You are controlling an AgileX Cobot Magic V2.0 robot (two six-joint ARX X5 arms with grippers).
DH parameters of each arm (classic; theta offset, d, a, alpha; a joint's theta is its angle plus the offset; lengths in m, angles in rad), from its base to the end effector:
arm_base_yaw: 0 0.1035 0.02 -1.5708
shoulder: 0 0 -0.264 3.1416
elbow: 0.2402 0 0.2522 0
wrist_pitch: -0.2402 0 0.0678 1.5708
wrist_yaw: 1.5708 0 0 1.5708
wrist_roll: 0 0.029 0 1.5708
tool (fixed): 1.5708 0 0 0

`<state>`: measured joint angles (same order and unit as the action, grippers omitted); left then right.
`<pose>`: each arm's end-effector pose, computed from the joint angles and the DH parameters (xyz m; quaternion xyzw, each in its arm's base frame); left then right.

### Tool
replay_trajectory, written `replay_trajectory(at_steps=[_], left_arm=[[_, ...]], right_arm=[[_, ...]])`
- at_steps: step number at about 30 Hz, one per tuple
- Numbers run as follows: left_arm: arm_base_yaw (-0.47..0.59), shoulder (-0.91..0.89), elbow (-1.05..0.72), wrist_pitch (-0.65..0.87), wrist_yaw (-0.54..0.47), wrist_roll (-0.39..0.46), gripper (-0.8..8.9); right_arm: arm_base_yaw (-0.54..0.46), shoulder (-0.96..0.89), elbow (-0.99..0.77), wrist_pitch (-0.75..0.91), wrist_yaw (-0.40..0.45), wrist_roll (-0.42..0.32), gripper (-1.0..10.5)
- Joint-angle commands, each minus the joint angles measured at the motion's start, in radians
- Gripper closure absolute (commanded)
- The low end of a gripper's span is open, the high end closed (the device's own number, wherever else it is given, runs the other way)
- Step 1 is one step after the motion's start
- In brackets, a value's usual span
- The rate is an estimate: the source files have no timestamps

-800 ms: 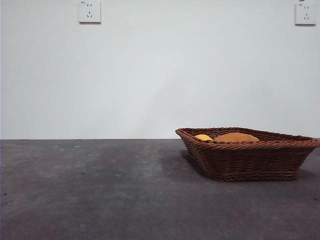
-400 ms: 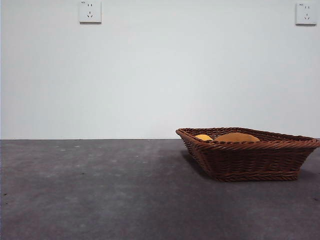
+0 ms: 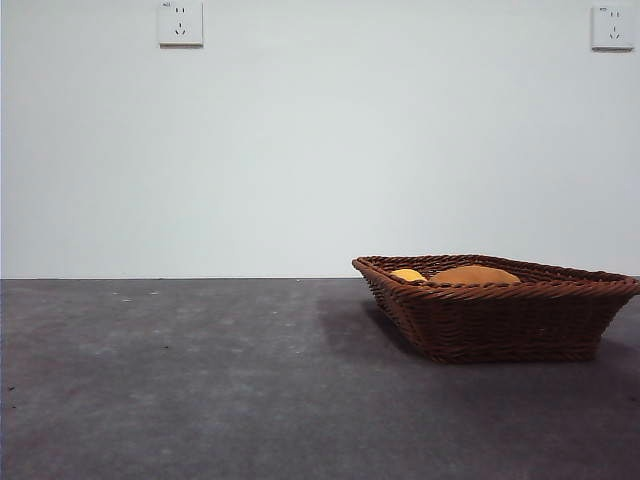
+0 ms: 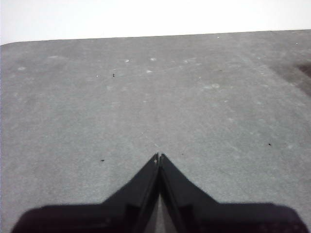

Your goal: Help me put the vegetables on the table into the basket

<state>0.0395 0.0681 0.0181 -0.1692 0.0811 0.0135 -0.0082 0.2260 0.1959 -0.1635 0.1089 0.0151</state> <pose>0.0987 0.0015 0.1481 0.0001 0.1090 -0.0214 0.9938 0.1042 -0.0040 0.1967 0.0026 0.0961 -0.0590 0.9936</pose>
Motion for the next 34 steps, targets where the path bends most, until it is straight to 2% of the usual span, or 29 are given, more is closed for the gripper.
replay_trajectory(at_steps=[1,10,17,34], left_arm=[[0.003,0.0,-0.01,0.006,-0.003,-0.007,8.17],[0.003,0.0,-0.01,0.006,-0.003,-0.007,8.17],[0.003,0.0,-0.01,0.006,-0.003,-0.007,8.17],[0.003,0.0,-0.01,0.005,-0.003,-0.007,8.17]], right_arm=[[0.0,-0.055,-0.065,0.017,0.003,0.0,9.5],[-0.001,-0.161,-0.165,0.006,0.004,0.0,9.5],[0.0,-0.217,-0.179,-0.002,0.004,0.0,9.5],[0.0,-0.218,-0.181,-0.013,0.003,0.0,9.5]])
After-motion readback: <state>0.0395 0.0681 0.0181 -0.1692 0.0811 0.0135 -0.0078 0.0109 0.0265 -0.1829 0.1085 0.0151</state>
